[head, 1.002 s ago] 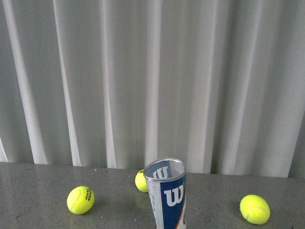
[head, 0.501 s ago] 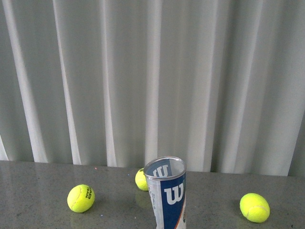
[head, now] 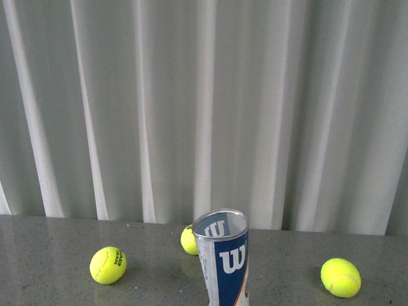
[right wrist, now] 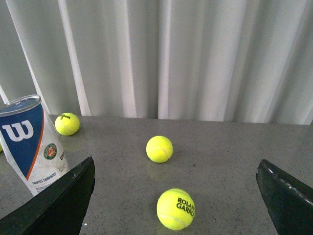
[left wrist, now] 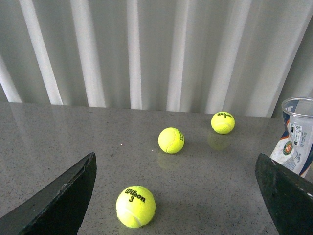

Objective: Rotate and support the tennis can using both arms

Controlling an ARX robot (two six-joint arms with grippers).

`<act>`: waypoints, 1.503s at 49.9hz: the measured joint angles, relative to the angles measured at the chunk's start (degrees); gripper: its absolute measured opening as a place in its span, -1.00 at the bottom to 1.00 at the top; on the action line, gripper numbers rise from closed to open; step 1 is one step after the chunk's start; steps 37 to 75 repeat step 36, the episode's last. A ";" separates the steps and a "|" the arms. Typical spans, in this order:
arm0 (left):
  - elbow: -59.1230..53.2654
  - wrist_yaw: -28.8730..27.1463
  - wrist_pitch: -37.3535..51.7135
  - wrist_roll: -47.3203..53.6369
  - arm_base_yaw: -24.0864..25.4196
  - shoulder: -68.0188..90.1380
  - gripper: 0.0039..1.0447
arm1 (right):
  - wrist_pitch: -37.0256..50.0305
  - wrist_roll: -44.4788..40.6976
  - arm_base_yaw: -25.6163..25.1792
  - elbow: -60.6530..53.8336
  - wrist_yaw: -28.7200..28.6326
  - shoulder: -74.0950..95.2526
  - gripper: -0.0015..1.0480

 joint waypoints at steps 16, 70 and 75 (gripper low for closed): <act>0.00 0.00 0.00 0.00 0.00 0.00 0.88 | 0.00 0.00 0.00 0.00 0.00 0.00 0.87; 0.00 0.00 0.00 0.00 0.00 0.00 0.88 | 0.00 0.00 0.00 0.00 0.00 0.00 0.87; 0.00 0.00 0.00 0.00 0.00 0.00 0.88 | 0.00 0.00 0.00 0.00 0.00 0.00 0.87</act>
